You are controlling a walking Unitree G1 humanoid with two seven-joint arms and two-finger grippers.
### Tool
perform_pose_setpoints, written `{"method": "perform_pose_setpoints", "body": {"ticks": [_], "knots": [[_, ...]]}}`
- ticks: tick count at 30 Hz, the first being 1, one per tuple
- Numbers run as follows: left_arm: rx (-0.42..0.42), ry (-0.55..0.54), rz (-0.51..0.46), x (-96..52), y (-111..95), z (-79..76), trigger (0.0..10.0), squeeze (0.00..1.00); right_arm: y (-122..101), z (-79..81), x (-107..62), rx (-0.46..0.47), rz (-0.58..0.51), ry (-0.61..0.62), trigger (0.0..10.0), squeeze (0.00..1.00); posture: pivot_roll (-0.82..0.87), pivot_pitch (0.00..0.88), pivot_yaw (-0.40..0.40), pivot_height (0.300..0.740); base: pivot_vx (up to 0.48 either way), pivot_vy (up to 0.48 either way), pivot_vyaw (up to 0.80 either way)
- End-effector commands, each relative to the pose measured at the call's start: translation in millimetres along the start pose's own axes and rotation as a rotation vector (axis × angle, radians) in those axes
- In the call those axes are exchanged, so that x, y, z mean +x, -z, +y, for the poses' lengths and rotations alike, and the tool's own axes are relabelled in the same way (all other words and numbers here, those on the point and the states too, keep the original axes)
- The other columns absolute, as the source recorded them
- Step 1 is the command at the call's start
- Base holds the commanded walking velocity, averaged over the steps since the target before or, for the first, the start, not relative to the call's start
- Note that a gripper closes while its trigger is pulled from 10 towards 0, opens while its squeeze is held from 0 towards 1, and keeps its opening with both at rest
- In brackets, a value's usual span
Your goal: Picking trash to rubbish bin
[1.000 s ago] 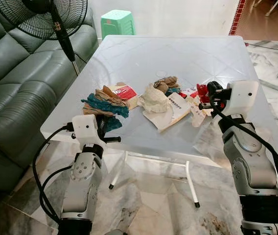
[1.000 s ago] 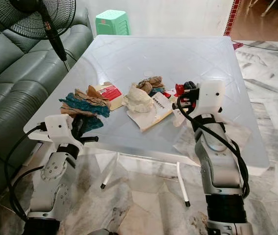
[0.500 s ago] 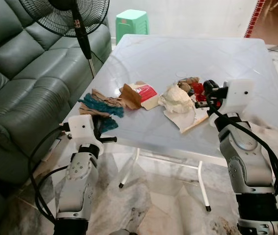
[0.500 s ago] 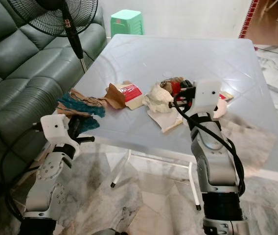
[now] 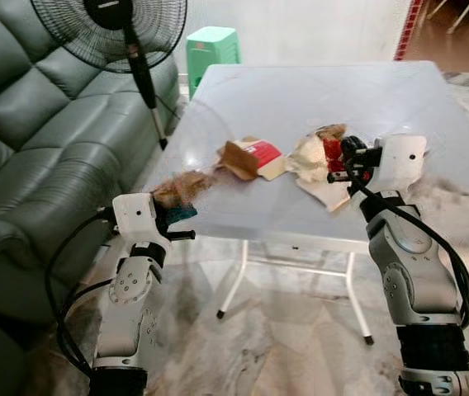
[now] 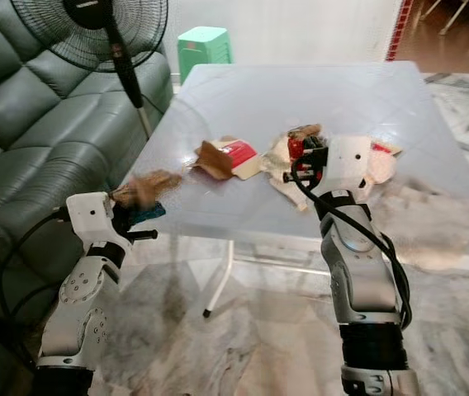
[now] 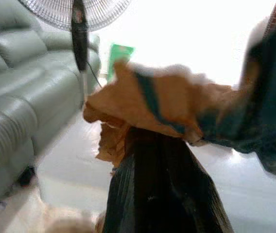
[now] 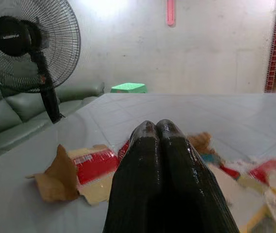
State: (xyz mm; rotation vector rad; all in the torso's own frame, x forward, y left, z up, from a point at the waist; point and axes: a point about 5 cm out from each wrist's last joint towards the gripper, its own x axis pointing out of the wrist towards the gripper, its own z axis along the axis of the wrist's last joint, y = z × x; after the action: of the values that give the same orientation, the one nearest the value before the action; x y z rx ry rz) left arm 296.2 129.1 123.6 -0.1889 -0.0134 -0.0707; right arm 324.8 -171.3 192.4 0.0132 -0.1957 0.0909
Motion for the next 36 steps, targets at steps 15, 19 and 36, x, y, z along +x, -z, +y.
{"method": "perform_pose_setpoints", "body": {"ticks": [15, 19, 36], "knots": [[0.004, 0.023, -0.030, 2.8, -8.4, 1.1, 0.0, 0.00, -5.1, 2.7, 4.4, 0.001, -0.013, -0.008, 10.0, 0.00, -0.04, 0.033, 0.070, 0.740, 0.000, 0.158, 0.00], [-0.002, 0.027, -0.041, 5.1, -11.9, 1.2, 0.0, 0.00, -6.2, 3.2, 5.9, 0.001, -0.015, -0.004, 10.0, 0.00, -0.04, 0.029, 0.071, 0.740, 0.000, 0.000, 0.00], [-0.016, 0.028, -0.042, 8.3, -13.9, 0.9, 0.0, 0.00, -5.6, -0.4, 6.3, -0.015, -0.006, 0.026, 10.0, 0.00, -0.04, 0.040, 0.081, 0.740, 0.000, 0.000, -0.73]]}}
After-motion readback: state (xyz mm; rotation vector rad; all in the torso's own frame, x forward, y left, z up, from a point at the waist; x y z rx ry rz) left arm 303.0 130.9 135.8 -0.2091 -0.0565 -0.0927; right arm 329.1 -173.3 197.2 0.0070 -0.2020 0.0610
